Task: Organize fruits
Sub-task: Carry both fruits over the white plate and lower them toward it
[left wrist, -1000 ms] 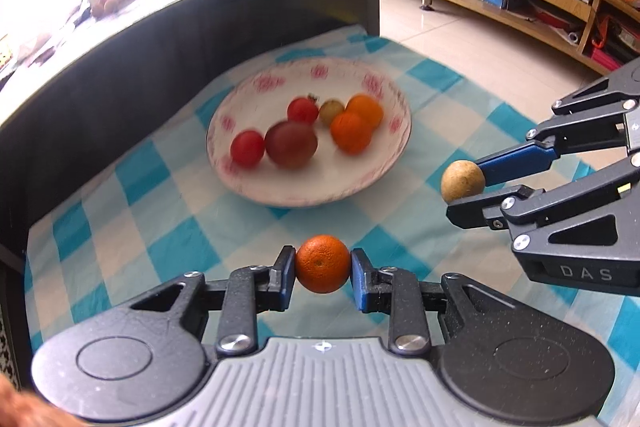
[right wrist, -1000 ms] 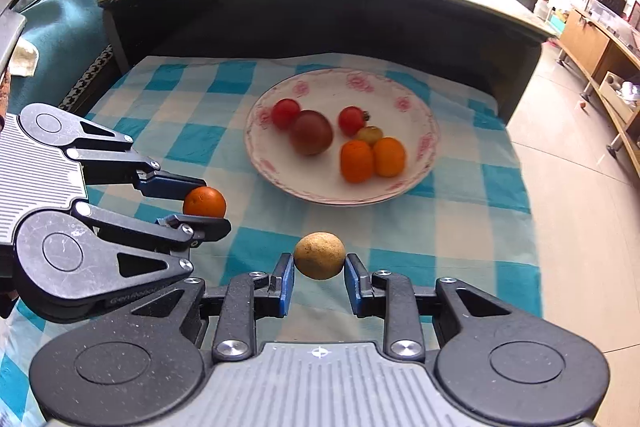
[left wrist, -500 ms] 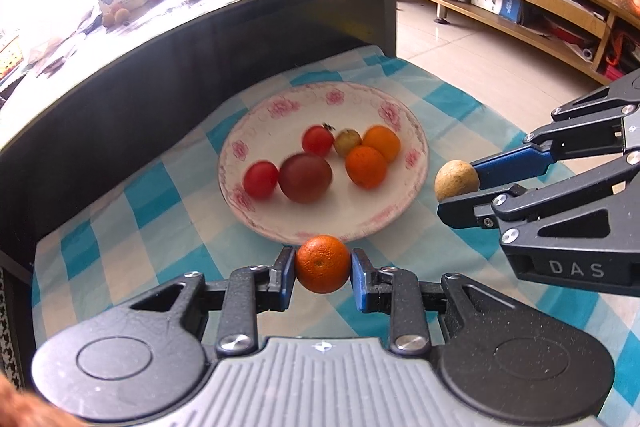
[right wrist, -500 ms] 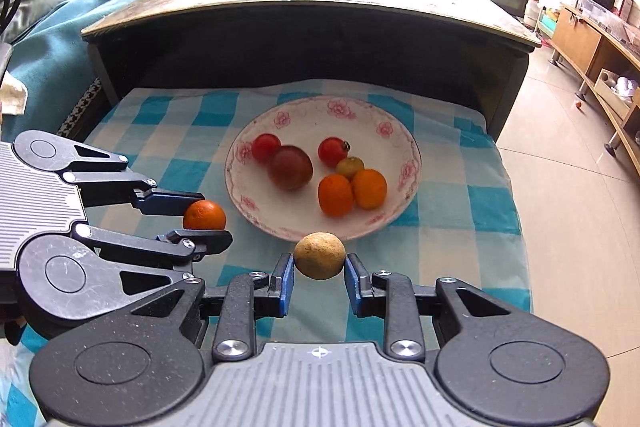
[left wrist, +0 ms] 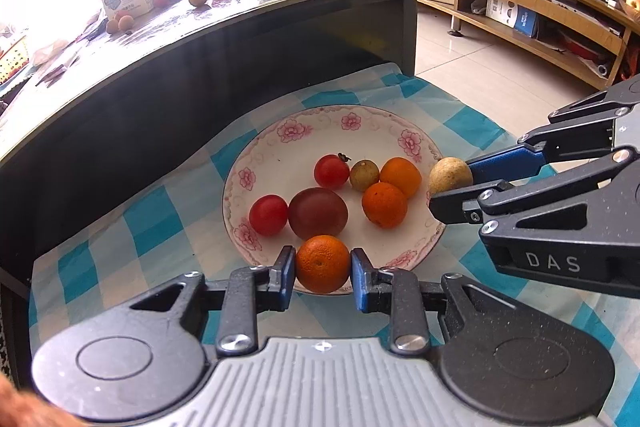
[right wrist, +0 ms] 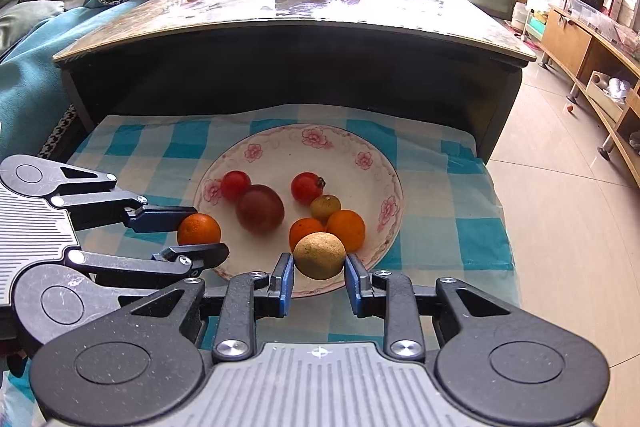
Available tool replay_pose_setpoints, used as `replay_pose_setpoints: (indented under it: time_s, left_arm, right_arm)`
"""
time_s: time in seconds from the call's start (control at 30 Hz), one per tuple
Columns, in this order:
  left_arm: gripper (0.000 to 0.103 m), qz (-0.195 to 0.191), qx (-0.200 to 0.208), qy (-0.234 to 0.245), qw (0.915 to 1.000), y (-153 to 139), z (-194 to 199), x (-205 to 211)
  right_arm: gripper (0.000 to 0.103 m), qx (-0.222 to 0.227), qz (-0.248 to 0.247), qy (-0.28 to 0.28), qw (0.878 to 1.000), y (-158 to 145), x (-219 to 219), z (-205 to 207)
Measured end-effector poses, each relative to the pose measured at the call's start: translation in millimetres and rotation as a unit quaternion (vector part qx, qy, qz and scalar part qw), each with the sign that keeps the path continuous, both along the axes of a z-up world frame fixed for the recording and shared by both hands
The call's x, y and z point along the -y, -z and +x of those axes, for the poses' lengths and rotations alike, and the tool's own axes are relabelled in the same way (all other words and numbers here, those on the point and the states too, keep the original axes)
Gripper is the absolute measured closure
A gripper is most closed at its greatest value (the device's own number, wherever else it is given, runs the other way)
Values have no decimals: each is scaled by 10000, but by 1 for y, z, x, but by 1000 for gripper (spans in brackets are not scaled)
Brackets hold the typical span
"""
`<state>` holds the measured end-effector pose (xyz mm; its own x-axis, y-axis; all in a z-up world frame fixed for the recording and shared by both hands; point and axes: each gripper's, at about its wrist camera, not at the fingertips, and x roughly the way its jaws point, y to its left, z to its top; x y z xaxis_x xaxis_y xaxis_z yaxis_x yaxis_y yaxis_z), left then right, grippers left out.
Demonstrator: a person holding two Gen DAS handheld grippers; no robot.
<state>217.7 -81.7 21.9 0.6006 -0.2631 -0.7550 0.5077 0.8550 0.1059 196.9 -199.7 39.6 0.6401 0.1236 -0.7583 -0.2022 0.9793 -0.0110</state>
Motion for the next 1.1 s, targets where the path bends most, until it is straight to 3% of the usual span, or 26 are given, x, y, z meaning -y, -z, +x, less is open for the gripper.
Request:
replay_pose_setpoints:
  time_s: [0.67, 1.1]
  left_arm:
    - [65, -95, 62, -99, 9999, 6, 20, 7]
    - [65, -395, 63, -223, 9990, 8, 38, 2]
  right_arm:
    - [81, -16, -138, -17, 9999, 12, 3, 22]
    - [81, -48, -159, -109, 9998, 22, 3, 43]
